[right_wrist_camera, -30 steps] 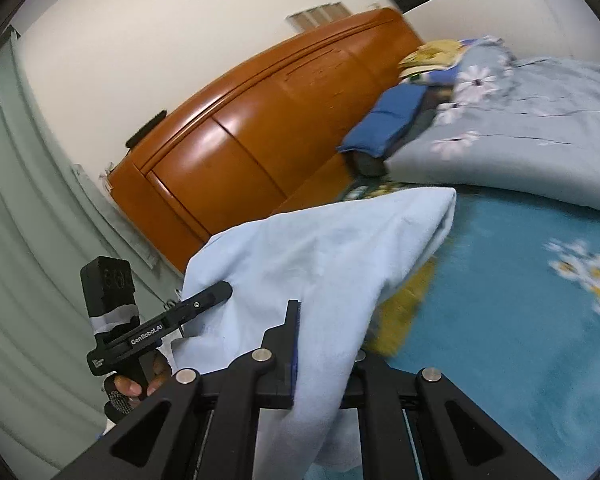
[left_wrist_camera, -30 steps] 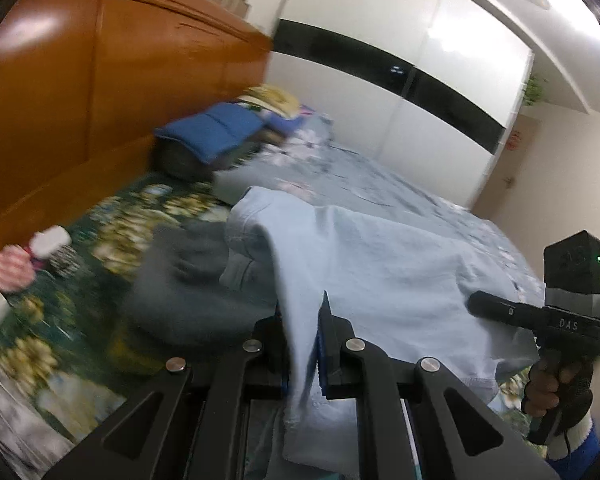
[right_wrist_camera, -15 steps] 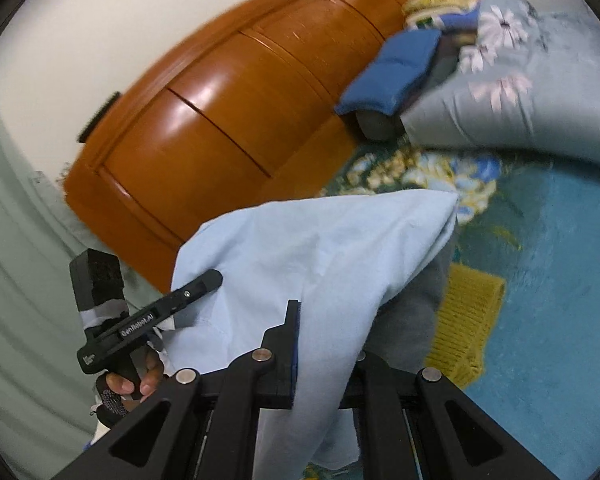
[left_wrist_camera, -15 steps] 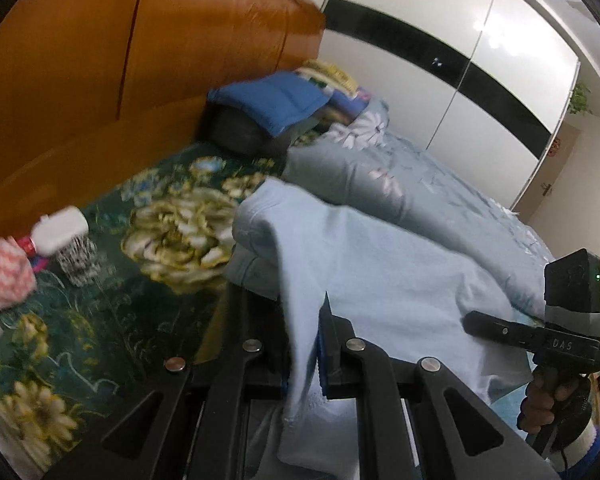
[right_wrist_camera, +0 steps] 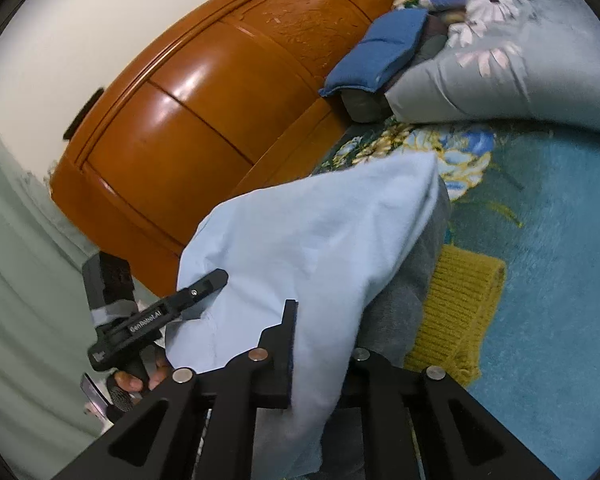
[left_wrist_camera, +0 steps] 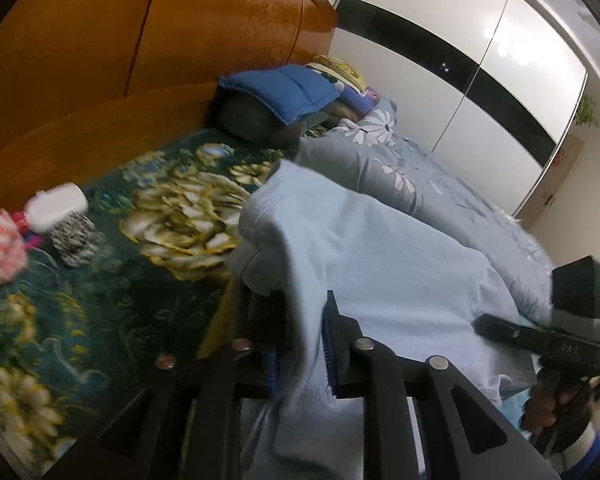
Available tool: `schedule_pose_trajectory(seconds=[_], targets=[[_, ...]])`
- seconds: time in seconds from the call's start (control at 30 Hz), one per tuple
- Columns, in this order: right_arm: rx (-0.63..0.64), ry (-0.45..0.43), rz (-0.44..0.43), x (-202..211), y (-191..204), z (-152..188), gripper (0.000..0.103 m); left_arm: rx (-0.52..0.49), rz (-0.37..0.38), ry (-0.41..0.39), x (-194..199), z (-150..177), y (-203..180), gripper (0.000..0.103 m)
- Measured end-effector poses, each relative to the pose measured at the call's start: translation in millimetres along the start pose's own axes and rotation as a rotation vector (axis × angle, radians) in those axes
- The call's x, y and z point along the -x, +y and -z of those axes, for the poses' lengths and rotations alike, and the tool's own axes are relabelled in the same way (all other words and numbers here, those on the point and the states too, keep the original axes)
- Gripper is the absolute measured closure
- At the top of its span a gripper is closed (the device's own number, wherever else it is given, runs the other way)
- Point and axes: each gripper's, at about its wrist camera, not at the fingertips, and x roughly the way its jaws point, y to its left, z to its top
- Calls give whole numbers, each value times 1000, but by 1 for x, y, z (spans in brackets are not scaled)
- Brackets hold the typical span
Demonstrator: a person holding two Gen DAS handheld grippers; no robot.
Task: Fold clothes
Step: 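Lower the shirt onto the dark-grey and olive clothes stack and open both tools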
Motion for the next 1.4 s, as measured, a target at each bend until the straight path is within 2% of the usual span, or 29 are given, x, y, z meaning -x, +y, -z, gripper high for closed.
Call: schedule_pose_trajectory(seconds=[0.07, 0.13, 0.23, 0.3, 0.4, 0.47, 0.7, 0.83, 1.03, 1.17, 1.2, 1.3, 1.37, 1.4], targets=[[34, -13, 55, 12, 5, -3, 78, -32, -37, -12, 15, -3, -4, 79], [69, -29, 117, 26, 10, -5, 67, -46, -90, -44, 34, -7, -8, 66], [103, -68, 177, 45, 18, -10, 63, -92, -107, -122, 57, -14, -24, 54], [135, -100, 195, 54, 29, -17, 63, -136, -103, -142, 62, -20, -40, 51], [181, -110, 195, 51, 48, -22, 62, -175, -120, -112, 47, -24, -55, 50], [205, -98, 203, 44, 57, -23, 61, -158, -148, -68, 27, -24, -53, 50], [196, -34, 248, 4, 40, -16, 61, -70, -150, -2, -14, -12, -26, 50], [180, -23, 240, -1, 31, -14, 61, -59, -145, -15, -17, -8, -25, 50], [240, -55, 264, 18, 54, -8, 61, -88, -157, -87, 16, 0, -44, 50], [279, -65, 288, 36, 73, 11, 61, -91, -171, -139, 46, 25, -62, 47], [283, -67, 291, 40, 77, 18, 61, -89, -180, -148, 52, 33, -66, 43], [296, -57, 309, 51, 82, 46, 61, -71, -194, -169, 68, 70, -78, 40], [309, -53, 333, 57, 85, 68, 58, -51, -194, -169, 75, 95, -84, 38], [312, -50, 345, 60, 86, 79, 52, -37, -193, -164, 76, 107, -86, 35]])
